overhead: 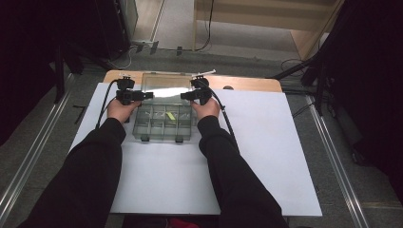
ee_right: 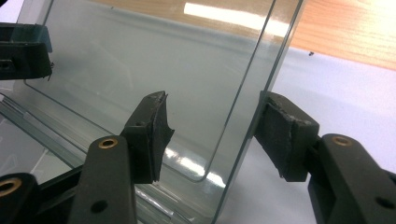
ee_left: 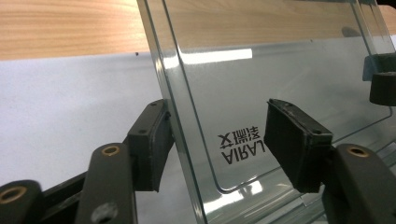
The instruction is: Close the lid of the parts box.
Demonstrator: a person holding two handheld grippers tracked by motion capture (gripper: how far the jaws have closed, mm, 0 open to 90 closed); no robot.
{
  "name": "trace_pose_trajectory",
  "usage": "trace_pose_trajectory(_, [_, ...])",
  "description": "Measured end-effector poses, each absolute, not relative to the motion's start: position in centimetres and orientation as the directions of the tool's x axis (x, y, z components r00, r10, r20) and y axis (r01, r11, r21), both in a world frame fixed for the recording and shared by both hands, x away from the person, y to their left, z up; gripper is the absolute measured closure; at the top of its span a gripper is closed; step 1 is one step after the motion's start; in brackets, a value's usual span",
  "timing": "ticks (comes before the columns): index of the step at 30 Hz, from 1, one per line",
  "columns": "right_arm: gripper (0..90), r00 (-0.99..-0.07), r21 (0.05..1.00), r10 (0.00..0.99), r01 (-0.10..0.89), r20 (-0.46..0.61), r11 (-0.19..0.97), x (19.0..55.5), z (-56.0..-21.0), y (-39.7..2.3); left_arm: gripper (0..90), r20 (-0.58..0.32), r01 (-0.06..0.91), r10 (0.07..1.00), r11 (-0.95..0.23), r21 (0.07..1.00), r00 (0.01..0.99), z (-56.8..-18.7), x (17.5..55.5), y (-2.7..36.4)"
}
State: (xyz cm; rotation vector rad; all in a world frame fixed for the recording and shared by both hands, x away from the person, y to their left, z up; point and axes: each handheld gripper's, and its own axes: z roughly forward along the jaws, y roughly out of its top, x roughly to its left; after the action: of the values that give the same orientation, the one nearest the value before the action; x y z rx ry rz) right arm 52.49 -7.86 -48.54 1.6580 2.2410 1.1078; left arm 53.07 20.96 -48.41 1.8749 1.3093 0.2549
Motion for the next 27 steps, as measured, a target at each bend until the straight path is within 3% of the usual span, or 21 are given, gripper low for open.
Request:
trace_pose_trajectory(7, [46.9,-0.402,0.65,0.868,0.749,0.293,0.127,52.8,-47.9,-8.1,48.5,-0.262,0.665,0.851,-0.129,0.736,0.455,-47.8,52.9,21.2])
trace_pose_trajectory(27, [49.3,-0.448,0.689,0.852,0.708,0.272,0.152,52.4,-46.2,-8.2,48.1,-0.257,0.642,0.835,-0.141,0.754,0.486,-46.1,52.7,21.6])
